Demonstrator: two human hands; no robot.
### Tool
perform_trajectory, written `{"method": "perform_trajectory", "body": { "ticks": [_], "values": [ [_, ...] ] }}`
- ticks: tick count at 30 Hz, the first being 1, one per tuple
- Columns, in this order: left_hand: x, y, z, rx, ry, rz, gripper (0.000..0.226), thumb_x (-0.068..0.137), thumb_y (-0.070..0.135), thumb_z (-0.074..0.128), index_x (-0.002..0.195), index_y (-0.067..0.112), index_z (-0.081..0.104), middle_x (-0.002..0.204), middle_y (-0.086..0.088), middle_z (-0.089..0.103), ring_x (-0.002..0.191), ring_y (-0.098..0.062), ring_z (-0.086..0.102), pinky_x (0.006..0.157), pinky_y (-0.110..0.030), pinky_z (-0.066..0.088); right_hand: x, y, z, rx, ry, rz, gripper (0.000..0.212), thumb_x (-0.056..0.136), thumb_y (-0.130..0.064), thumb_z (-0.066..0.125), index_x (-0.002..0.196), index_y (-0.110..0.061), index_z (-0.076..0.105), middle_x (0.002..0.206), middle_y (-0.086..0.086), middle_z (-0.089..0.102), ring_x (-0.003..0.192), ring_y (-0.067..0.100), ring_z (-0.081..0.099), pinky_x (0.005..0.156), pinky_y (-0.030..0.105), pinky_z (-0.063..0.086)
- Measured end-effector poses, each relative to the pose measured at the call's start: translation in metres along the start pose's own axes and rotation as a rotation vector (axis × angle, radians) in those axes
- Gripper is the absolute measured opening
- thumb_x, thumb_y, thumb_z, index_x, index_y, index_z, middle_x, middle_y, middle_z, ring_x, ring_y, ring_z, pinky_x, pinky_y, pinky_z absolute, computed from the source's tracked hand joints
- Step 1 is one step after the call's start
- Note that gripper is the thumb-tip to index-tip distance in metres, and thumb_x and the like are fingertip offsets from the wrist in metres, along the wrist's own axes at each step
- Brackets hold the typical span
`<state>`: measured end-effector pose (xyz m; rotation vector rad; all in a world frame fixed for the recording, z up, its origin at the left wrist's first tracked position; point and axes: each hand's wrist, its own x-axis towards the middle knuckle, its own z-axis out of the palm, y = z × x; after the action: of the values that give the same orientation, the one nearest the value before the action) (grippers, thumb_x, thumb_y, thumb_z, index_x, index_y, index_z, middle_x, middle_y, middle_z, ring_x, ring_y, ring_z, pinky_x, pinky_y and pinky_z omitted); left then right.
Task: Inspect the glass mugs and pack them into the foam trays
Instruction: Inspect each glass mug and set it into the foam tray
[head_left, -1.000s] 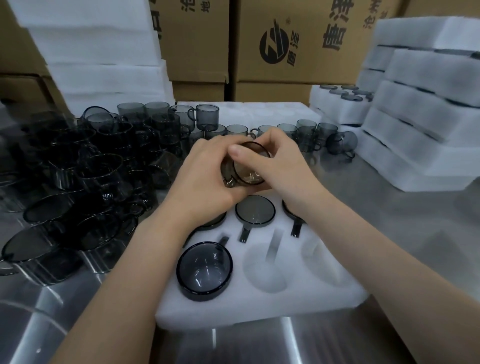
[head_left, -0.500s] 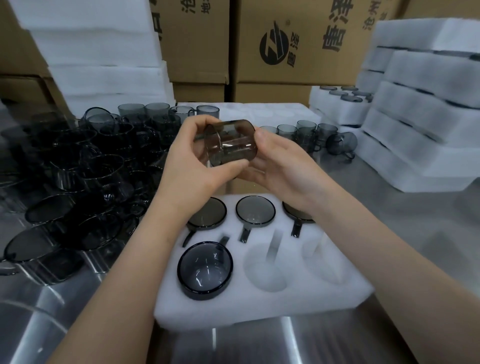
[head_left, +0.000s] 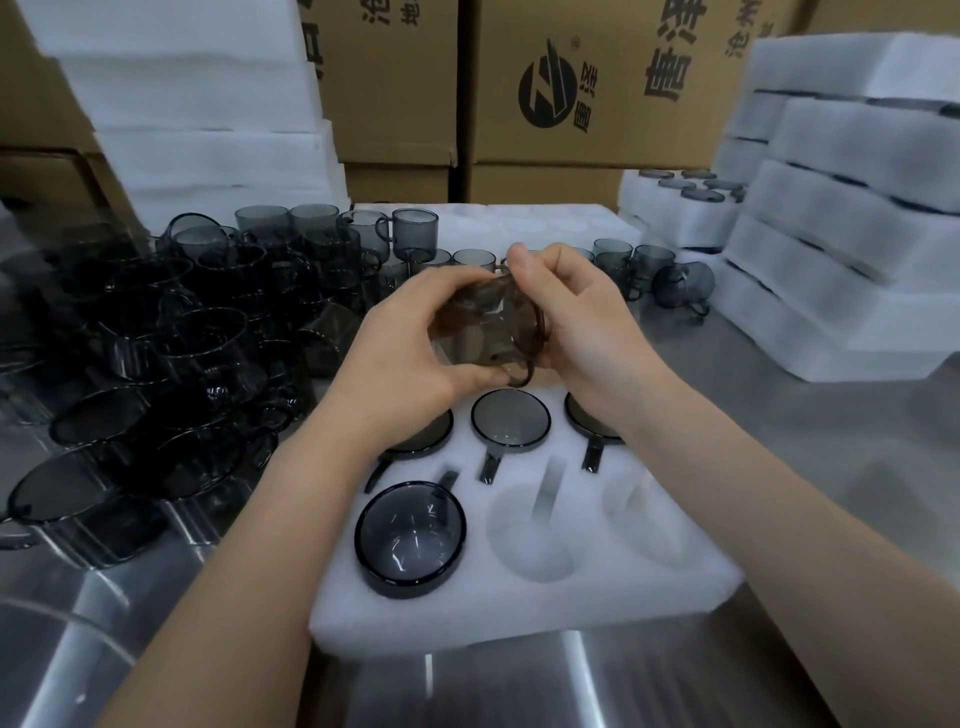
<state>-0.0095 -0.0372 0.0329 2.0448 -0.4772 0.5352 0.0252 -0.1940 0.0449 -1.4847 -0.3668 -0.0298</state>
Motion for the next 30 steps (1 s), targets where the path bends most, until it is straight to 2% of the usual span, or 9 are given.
{"method": "perform_trajectory", "body": {
  "ticks": [2, 5, 7, 9, 15, 18, 20, 24, 30],
  "values": [
    [0.0001, -0.0005, 0.0005, -0.047, -0.001, -0.034, 0.064, 0.064, 0.016, 0.089, 0.116, 0.033, 0.057, 0.110, 0.017, 0.063, 0.106, 0.003, 0.058, 0.098, -0.017, 0.045, 0.0002, -0.0010, -0.0016, 0.086, -0.015, 0.040, 0.025, 0.097, -0.029, 0.058, 0.075, -0.019, 0.052, 0.066, 0.002, 0.052, 0.052, 0.019, 0.041, 0.042, 0.025, 0.032],
    [0.0001, -0.0015, -0.0007, -0.139, 0.026, -0.057, 0.057, 0.069, 0.015, 0.086, 0.116, 0.033, 0.057, 0.108, 0.016, 0.066, 0.104, 0.001, 0.063, 0.096, -0.021, 0.049, -0.0001, -0.0037, -0.0033, 0.273, -0.141, 0.112, 0.014, 0.097, -0.018, 0.052, 0.104, -0.010, 0.061, 0.083, 0.007, 0.060, 0.064, 0.019, 0.047, 0.053, 0.027, 0.036],
    [0.0008, -0.0025, -0.0025, -0.215, 0.055, -0.093, 0.053, 0.068, 0.018, 0.082, 0.114, 0.032, 0.058, 0.107, 0.013, 0.068, 0.102, -0.004, 0.066, 0.094, -0.026, 0.052, 0.0001, -0.0047, -0.0044, 0.360, -0.244, 0.140, 0.039, 0.089, -0.012, 0.053, 0.128, -0.004, 0.054, 0.101, 0.013, 0.061, 0.075, 0.018, 0.054, 0.065, 0.028, 0.040],
    [0.0013, -0.0030, -0.0030, -0.227, 0.064, -0.114, 0.050, 0.067, 0.023, 0.078, 0.113, 0.030, 0.059, 0.106, 0.011, 0.068, 0.101, -0.007, 0.067, 0.094, -0.030, 0.053, 0.0006, -0.0049, -0.0058, 0.382, -0.313, 0.141, 0.052, 0.083, -0.009, 0.057, 0.134, -0.002, 0.049, 0.112, 0.018, 0.056, 0.079, 0.019, 0.055, 0.071, 0.028, 0.043],
    [-0.0010, -0.0003, -0.0005, -0.102, -0.009, -0.072, 0.059, 0.069, 0.012, 0.086, 0.118, 0.028, 0.058, 0.109, 0.013, 0.066, 0.104, -0.003, 0.062, 0.095, -0.023, 0.049, 0.0004, 0.0012, -0.0042, 0.110, -0.146, 0.070, 0.028, 0.074, -0.025, 0.073, 0.093, -0.016, 0.055, 0.079, 0.005, 0.063, 0.055, 0.020, 0.054, 0.045, 0.026, 0.040],
    [-0.0017, 0.0018, 0.0009, -0.011, -0.017, -0.048, 0.059, 0.069, 0.019, 0.086, 0.117, 0.035, 0.056, 0.105, 0.022, 0.064, 0.100, 0.007, 0.059, 0.091, -0.014, 0.046, 0.0015, 0.0036, -0.0020, -0.071, 0.003, -0.061, 0.028, 0.087, -0.039, 0.067, 0.079, -0.018, 0.051, 0.069, 0.011, 0.056, 0.042, 0.019, 0.047, 0.039, 0.023, 0.031],
    [-0.0021, 0.0030, 0.0014, 0.009, 0.010, -0.056, 0.057, 0.067, 0.026, 0.088, 0.114, 0.035, 0.057, 0.102, 0.023, 0.064, 0.097, 0.009, 0.059, 0.089, -0.012, 0.046, 0.0021, 0.0040, -0.0021, -0.011, 0.034, -0.061, 0.028, 0.098, -0.034, 0.057, 0.078, -0.017, 0.049, 0.065, 0.011, 0.052, 0.038, 0.020, 0.046, 0.040, 0.024, 0.031],
    [0.0000, 0.0016, 0.0002, -0.060, 0.173, -0.132, 0.056, 0.063, 0.040, 0.082, 0.112, 0.027, 0.059, 0.104, 0.015, 0.068, 0.096, -0.003, 0.066, 0.091, -0.034, 0.053, 0.0009, -0.0006, -0.0013, 0.228, -0.042, 0.022, 0.017, 0.101, -0.026, 0.052, 0.093, -0.012, 0.054, 0.074, 0.004, 0.064, 0.053, 0.016, 0.056, 0.047, 0.027, 0.046],
    [-0.0007, -0.0014, -0.0023, -0.196, 0.208, -0.077, 0.066, 0.069, 0.023, 0.081, 0.127, 0.026, 0.049, 0.115, 0.002, 0.066, 0.106, -0.012, 0.066, 0.096, -0.042, 0.052, -0.0029, 0.0027, 0.0018, -0.043, -0.186, 0.023, 0.032, 0.092, -0.039, 0.058, 0.074, -0.012, 0.056, 0.066, -0.005, 0.060, 0.054, 0.018, 0.052, 0.051, 0.027, 0.046]
  ]
}}
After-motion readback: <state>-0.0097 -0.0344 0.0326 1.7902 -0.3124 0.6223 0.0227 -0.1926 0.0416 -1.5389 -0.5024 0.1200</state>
